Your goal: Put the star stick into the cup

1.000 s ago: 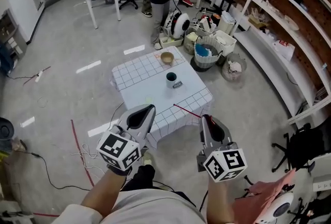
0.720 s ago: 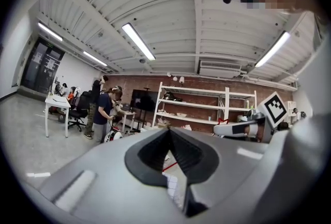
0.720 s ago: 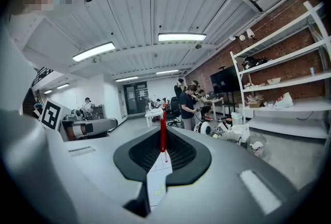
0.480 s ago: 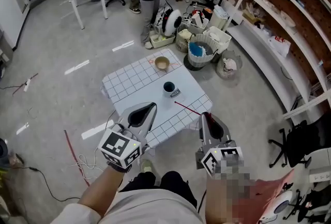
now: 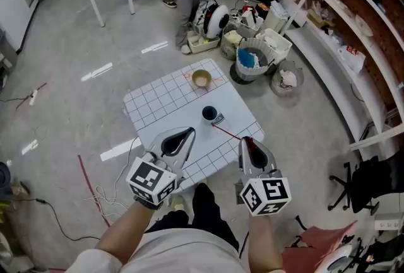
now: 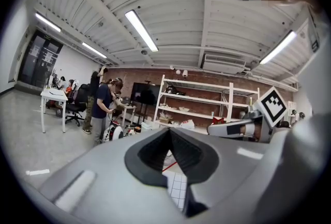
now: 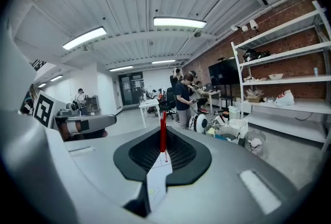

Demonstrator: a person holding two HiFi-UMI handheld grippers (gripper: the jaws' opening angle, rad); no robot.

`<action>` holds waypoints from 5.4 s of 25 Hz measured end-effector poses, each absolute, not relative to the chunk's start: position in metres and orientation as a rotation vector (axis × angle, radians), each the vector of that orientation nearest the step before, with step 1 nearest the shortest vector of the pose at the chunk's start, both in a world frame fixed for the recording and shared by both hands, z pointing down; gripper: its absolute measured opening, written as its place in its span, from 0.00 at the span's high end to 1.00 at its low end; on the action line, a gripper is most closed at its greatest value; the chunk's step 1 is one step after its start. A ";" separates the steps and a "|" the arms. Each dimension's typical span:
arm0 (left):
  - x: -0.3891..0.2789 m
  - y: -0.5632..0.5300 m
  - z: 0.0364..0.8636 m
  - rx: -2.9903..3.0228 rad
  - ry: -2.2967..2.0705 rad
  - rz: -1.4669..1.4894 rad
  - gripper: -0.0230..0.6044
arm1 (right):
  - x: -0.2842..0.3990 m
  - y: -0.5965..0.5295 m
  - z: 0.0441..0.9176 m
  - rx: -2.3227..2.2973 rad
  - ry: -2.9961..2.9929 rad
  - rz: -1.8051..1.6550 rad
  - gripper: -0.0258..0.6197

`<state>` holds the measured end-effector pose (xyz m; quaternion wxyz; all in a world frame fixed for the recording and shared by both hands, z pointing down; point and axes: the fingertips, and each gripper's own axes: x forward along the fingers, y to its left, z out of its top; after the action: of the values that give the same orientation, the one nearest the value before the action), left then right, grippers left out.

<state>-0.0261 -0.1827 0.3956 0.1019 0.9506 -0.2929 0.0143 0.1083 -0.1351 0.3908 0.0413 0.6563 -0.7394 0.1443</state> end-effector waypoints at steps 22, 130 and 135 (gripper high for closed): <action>0.053 -0.298 0.528 2.609 -0.976 0.211 0.95 | 0.167 -0.287 0.559 1.714 -2.243 0.763 0.91; -0.057 -0.184 0.327 2.747 -0.979 -0.046 0.95 | 0.016 -0.171 0.335 1.822 -2.500 0.230 0.94; -0.070 -0.179 0.318 2.757 -1.015 -0.063 0.96 | 0.011 -0.165 0.324 1.828 -2.511 0.195 0.94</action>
<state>-0.0699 -0.1790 0.3179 0.1013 0.9334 -0.3437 -0.0214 0.0112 -0.1652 0.3242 0.0148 0.5874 -0.8067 0.0627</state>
